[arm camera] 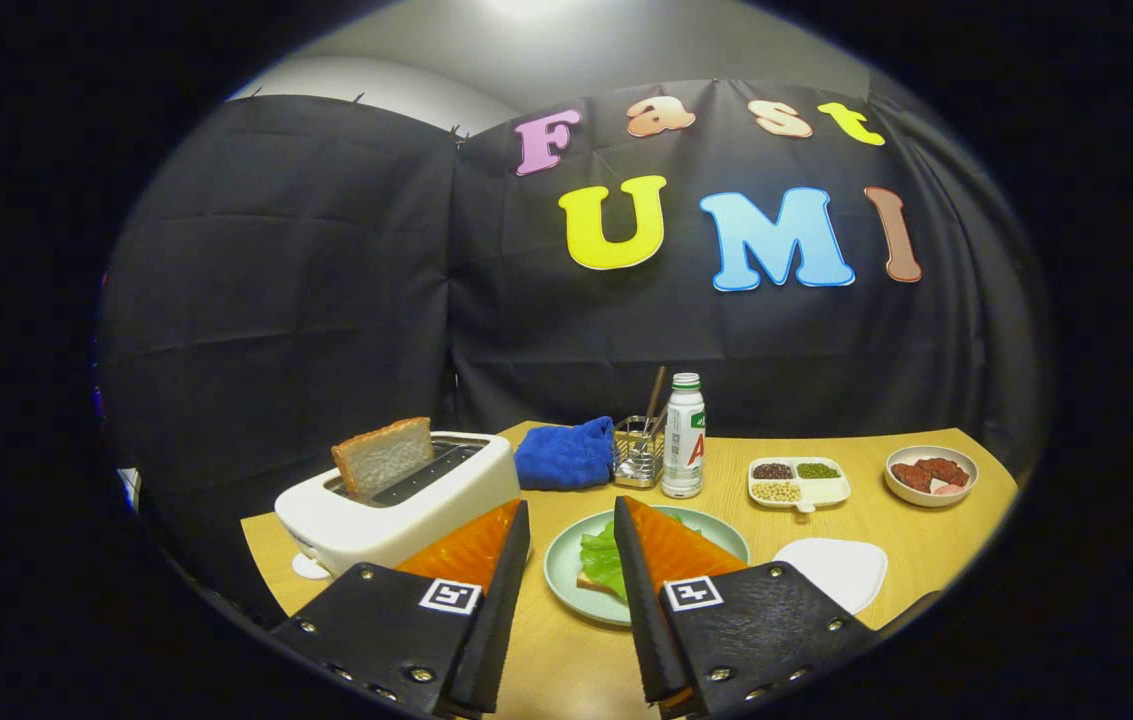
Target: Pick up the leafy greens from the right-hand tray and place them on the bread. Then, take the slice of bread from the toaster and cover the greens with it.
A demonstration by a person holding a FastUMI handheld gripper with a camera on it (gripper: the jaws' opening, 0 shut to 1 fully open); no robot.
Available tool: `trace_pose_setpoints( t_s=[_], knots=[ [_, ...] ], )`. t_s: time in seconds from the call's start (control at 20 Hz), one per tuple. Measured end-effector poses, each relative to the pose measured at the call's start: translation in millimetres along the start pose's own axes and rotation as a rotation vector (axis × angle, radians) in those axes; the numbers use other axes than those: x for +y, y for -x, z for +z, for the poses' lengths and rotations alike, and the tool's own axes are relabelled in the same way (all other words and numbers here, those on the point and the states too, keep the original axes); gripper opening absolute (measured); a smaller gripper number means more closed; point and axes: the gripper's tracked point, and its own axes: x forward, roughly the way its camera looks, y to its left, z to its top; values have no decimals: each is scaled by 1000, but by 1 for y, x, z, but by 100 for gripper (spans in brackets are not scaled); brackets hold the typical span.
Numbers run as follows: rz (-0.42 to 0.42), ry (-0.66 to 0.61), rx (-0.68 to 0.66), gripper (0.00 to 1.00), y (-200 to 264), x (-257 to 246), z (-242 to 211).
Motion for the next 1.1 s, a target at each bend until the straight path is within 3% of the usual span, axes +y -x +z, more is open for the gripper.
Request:
trace_pose_setpoints(
  t_s=[0.6,1.1],
  knots=[
    [119,35,-42,52,4,116,23],
    [21,30,-14,52,-32,143,9]
  ],
)
